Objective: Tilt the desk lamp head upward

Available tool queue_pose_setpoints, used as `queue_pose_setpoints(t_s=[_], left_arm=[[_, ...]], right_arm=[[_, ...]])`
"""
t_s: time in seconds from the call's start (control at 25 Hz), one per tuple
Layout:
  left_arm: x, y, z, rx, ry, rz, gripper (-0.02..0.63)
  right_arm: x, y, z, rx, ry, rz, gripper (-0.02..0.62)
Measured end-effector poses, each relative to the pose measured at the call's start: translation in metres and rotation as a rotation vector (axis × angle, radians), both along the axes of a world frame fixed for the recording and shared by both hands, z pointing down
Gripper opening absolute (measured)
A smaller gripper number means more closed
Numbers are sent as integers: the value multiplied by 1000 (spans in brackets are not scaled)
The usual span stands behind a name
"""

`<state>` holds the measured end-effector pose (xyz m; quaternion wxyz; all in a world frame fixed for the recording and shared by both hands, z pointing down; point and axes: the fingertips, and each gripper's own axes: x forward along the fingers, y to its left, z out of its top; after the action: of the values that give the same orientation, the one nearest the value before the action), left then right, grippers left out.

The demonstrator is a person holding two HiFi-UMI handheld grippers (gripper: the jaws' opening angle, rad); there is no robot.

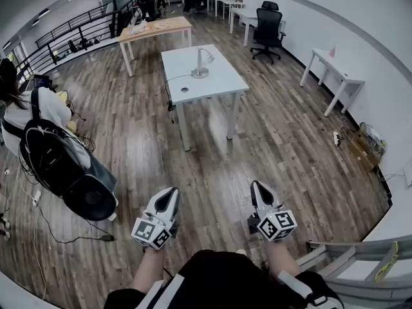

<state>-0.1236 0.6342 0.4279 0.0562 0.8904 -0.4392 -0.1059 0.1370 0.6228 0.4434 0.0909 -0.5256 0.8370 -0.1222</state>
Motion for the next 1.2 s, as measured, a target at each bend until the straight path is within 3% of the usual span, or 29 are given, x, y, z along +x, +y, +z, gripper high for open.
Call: queue_pose_setpoints(t_s=[0.32,0.56,1.0,1.2], left_arm=[[-33,1,0,-1,-13,3,3],[-39,-16,4,-27,-12,-22,3],[-12,-119,-12,27,-17,-104,2],[17,-150,2,22,10,-129,2]], right_arm=[[-28,6,-10,15,-30,14,0],[-34,-18,-13,17,-57,-1,0],[1,-138,-17,49,-71,-71,0],[26,-172,-5,52,-59,-92,0]])
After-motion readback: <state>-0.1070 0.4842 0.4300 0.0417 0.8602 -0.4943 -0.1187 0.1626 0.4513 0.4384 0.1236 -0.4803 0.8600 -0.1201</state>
